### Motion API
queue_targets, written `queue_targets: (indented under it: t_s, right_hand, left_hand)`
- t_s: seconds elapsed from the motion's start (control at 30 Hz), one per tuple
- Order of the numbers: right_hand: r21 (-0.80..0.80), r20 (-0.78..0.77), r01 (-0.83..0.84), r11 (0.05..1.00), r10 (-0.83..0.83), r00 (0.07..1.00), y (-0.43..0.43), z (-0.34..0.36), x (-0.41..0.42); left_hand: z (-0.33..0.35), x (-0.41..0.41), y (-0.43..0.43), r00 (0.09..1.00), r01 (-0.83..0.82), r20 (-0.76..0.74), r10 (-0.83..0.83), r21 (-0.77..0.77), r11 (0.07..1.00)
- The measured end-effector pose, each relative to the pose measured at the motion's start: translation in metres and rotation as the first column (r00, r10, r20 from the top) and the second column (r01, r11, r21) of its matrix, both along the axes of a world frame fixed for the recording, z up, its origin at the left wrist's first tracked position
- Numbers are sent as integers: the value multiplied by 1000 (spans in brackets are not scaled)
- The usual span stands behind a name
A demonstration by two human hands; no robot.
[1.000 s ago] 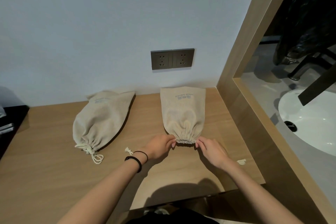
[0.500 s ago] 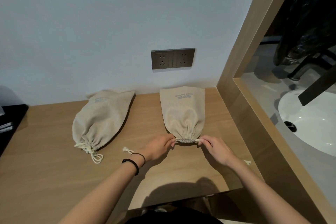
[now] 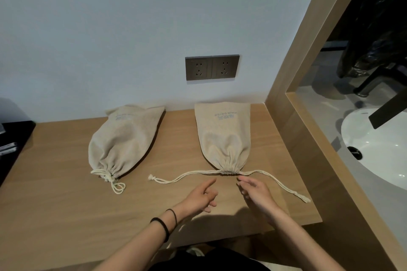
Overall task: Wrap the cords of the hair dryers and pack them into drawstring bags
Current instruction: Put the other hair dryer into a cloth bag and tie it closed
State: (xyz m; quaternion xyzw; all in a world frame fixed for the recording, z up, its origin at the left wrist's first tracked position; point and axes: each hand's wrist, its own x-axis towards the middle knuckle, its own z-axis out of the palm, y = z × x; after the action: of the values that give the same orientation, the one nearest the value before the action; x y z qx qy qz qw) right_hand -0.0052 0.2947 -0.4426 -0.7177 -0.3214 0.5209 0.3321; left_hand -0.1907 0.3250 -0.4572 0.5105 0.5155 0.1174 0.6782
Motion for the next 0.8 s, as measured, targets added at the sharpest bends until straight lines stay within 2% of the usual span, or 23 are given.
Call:
queue_targets:
  t_s: [0.03, 0.1, 0.17, 0.2, 0.3, 0.37, 0.43, 0.47, 0.57, 0.6, 0.67, 0.7, 0.73, 0.8]
  right_hand:
    - [-61, -184, 123, 991, -132, 974, 3, 2, -3]
    - [-183, -463, 309, 933, -359, 810, 9, 7, -5]
    - [-250, -580, 418, 873, -481, 658, 15, 14, -4]
    - [-227, -599, 436, 871, -477, 642, 17, 19, -3]
    - [-53, -557, 434, 899, -388, 735, 19, 32, -6]
    - [99, -465, 416, 904, -327, 823, 21, 37, -8]
    - [272, -269, 366, 890, -295, 917, 24, 40, -9]
    - [335, -204, 352, 874, -297, 933, 27, 42, -8]
    - [424, -182, 327, 844, -275, 944, 37, 49, -6]
    - [463, -145, 258, 848, -215, 966, 40, 53, -6]
    - [506, 105, -60, 860, 8, 994, 46, 58, -8]
    - [453, 294, -268, 850, 141, 945, 48, 57, -9]
    - [359, 472, -458, 813, 265, 841, 51, 54, -10]
    - [134, 704, -692, 710, 423, 571, 55, 44, -13]
  left_hand:
    - [2, 3, 3, 992, -105, 61, 114, -129, 986]
    - [6, 6, 12, 917, -302, 157, 367, -329, 895]
    - [14, 5, 21, 820, -410, 213, 532, -430, 804]
    - [19, 4, 24, 786, -423, 243, 568, -458, 782]
    - [38, 0, 30, 764, -397, 318, 562, -455, 797]
    - [47, -4, 34, 831, -371, 294, 472, -339, 864]
    - [54, -7, 37, 925, -287, 215, 314, -145, 947]
    - [57, -9, 39, 956, -234, 172, 239, -53, 971]
    - [64, -11, 41, 989, -123, 99, 112, 103, 987]
    - [67, -12, 42, 992, -100, 89, 89, 131, 986]
    - [72, -11, 43, 995, -71, 76, 58, 181, 981]
    - [74, -11, 45, 996, -67, 79, 52, 208, 976]
    - [76, -11, 46, 995, -70, 88, 51, 235, 969]
    - [79, -13, 50, 994, -76, 103, 47, 298, 951]
